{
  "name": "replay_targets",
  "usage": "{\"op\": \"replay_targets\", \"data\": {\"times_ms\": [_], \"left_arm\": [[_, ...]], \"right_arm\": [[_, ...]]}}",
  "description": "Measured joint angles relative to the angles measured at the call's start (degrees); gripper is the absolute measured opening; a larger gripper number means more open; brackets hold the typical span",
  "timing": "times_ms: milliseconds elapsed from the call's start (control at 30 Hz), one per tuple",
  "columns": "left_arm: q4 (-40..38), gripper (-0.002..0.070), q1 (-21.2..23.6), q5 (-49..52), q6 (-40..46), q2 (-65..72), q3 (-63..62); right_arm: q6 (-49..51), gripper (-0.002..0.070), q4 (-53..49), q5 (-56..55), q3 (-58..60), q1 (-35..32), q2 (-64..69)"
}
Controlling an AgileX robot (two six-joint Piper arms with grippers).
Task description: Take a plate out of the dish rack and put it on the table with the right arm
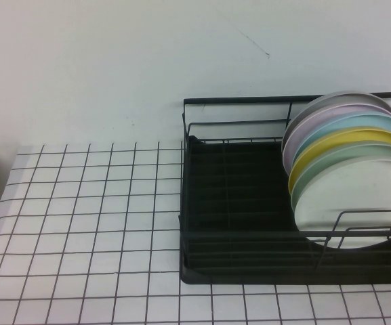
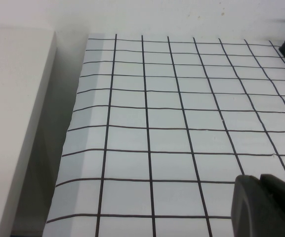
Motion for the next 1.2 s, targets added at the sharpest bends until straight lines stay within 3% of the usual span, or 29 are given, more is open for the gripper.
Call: {"op": "replay_targets", "data": {"times_ms": [267,400,600,733,833,933,1033,1200], "left_arm": [[0.0,-0.0003,0.0,0.0,0.0,-0.1,0.0],[0.0,-0.0003,0.0,0.0,0.0,-0.1,0.0],[0.0,-0.0003,0.0,0.0,0.0,-0.1,0.0],[0.0,-0.0003,0.0,0.0,0.0,-0.1,0.0],[0.0,-0.0003,0.0,0.0,0.0,-0.1,0.0],[0.0,-0.0003,0.0,0.0,0.0,-0.1,0.0],[0.0,-0.0003,0.0,0.0,0.0,-0.1,0.0],[0.0,-0.0003,0.0,0.0,0.0,-0.1,0.0]], "right_arm": [[-6.7,-0.0002,3.2,-0.2,-4.4,0.0,2.2],[-20.4,-0.0002,0.0,4.4,-18.0,0.0,11.6],[-35.2,-0.0002,-13.9,19.5,-38.9,0.0,31.0],[-46.0,0.0003,-17.1,28.1,-49.7,0.0,43.0],[-53.7,0.0080,-17.8,32.3,-55.2,0.0,50.8],[-60.2,0.0266,-17.9,34.3,-58.9,0.0,58.3],[-66.7,0.0403,-18.2,34.9,-60.6,0.0,64.2],[-75.9,0.0464,-18.7,32.8,-61.2,0.0,70.6]]}}
